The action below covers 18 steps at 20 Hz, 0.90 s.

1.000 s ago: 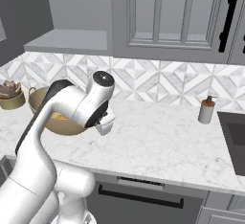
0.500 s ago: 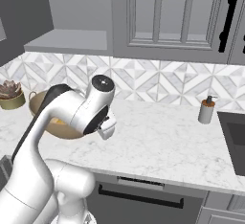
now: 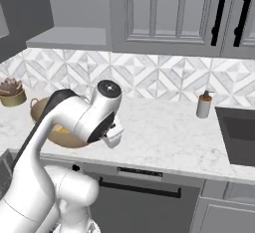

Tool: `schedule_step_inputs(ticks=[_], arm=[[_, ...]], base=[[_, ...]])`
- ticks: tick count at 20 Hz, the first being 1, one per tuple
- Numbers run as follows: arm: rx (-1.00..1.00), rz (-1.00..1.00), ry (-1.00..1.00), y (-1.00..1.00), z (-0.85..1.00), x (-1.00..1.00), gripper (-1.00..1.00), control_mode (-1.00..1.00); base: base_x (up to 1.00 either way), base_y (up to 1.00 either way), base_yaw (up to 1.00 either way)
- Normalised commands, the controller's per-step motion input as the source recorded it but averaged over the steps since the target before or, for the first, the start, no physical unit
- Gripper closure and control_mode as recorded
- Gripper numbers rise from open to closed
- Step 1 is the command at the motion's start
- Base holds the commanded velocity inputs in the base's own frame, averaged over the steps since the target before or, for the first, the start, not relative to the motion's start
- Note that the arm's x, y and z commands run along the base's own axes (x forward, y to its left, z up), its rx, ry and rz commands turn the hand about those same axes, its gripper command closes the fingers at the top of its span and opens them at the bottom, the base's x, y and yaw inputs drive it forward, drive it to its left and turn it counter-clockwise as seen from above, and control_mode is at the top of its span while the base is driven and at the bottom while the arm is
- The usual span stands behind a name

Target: Open the cabinet, pick up the bread from the cabinet and place it in the basket. Then move the basket to the dining counter.

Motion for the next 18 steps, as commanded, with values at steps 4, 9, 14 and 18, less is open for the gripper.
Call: schedule_step_inputs(ticks=[4, 9, 14, 18], arm=[[0.0, 0.0, 0.0, 0.0, 0.0, 0.0, 1.0, 1.0], [0.0, 0.0, 0.0, 0.0, 0.0, 0.0, 1.0, 1.0], [0.0, 0.0, 0.0, 0.0, 0.0, 0.0, 1.0, 1.0], [0.0, 0.0, 0.0, 0.0, 0.0, 0.0, 1.0, 1.0]], base=[[-0.6, -0.82, -0.21], [-0.09, -0.68, -0.7], [0.0, -0.31, -0.92], [0.0, -0.32, -0.93]])
